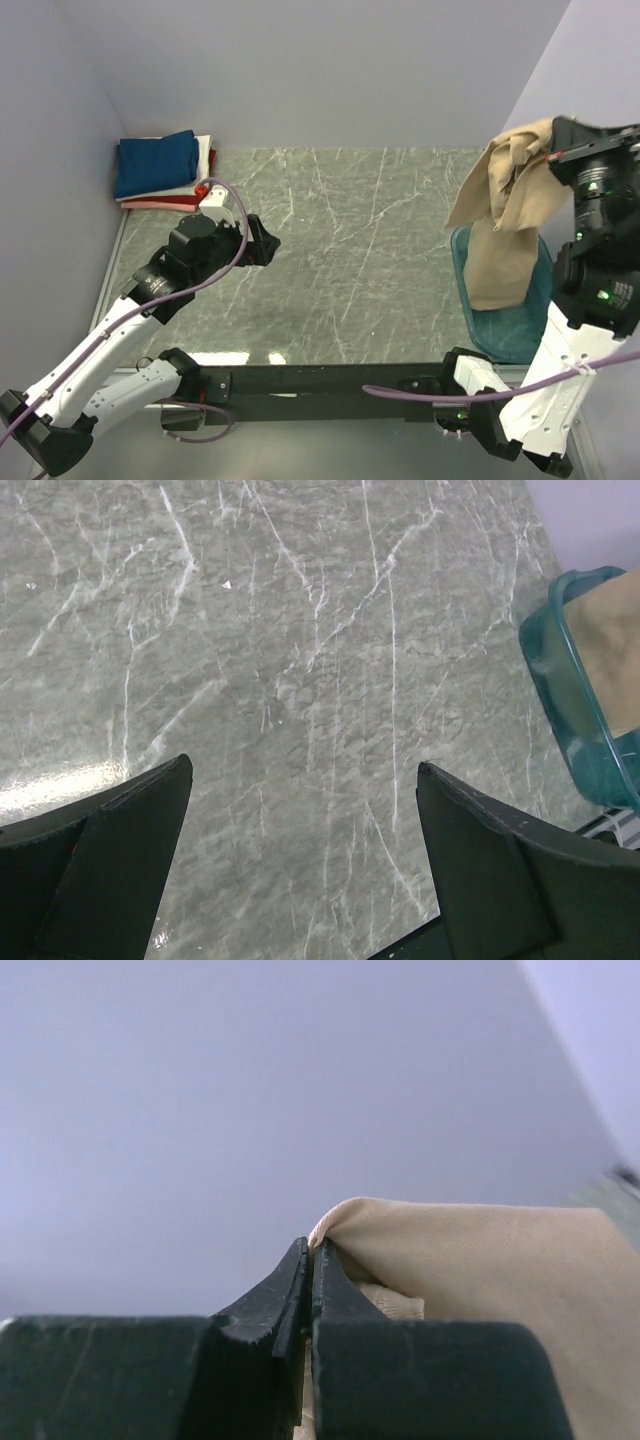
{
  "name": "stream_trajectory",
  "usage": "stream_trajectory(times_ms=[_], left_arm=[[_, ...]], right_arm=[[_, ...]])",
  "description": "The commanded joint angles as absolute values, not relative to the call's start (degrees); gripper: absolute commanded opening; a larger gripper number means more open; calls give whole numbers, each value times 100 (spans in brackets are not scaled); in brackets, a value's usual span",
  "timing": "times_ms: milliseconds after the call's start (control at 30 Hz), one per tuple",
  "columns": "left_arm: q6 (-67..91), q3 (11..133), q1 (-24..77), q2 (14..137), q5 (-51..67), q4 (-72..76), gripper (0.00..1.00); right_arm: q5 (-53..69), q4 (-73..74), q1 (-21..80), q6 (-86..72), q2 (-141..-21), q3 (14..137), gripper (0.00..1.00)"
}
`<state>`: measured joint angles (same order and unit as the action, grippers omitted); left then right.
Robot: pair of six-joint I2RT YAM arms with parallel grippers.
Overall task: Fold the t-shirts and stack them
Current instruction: Move the tshirt to the center of the board
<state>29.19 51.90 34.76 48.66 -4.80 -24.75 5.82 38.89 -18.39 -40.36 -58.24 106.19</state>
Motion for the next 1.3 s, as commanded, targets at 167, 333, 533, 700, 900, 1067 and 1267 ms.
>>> stream_trajectory(times_ms=[167, 333, 533, 700, 900, 1067, 1267], left_arm=[[2997, 5405, 3489, 4606, -773, -2329, 100], [3138, 5309, 3489, 4483, -835, -2233, 99], [3348, 5107, 3489, 4395, -914, -2118, 99], [3533, 4984, 3489, 4228, -1098, -2180, 99], [3647, 4904, 3489, 4017, -1625, -2329, 100], [3735, 4913, 3489, 3981, -1899, -2364, 99], [3735, 4878, 3480, 4139, -1881, -2198, 99]], right_arm=[[2249, 2051, -1837, -5667, -6600, 12278, 0], [2364, 950, -1530, -6467, -6873, 12480, 0], [1750, 738, 161, -5995, -7171, 12253, 0], [1276, 773, 1527, -5451, -8021, 12382, 0], [1151, 1028, 2618, -5230, -9368, 13391, 0], [1265, 1055, 2813, -5203, -9677, 13589, 0], [1675, 181, 1909, -5368, -8301, 10886, 0]])
